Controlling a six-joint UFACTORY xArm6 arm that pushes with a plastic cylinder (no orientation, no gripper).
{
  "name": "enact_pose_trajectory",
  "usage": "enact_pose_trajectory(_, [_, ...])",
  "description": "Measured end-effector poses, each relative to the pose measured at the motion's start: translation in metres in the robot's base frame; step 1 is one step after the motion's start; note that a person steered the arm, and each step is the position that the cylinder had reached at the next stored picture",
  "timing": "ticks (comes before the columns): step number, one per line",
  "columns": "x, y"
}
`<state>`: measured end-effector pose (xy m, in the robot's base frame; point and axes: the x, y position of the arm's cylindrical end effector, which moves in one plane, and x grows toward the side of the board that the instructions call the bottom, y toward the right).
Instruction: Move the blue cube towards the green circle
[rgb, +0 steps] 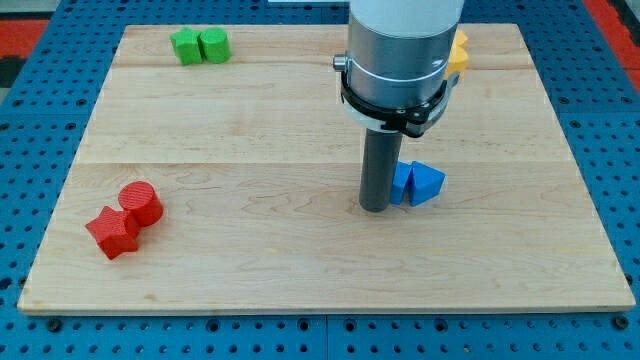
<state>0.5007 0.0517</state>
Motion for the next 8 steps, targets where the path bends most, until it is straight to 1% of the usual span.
enact_pose_trajectory(1, [0.029,-0.021])
enact_pose_trajectory(2, [0.056,0.001])
enact_pose_trajectory(4, [-0.008,0.043])
enact_pose_trajectory(5, [-0.009,0.064])
enact_pose_trajectory(7, [-0.038,0.002])
enact_pose_trajectory(8, [-0.066,0.007])
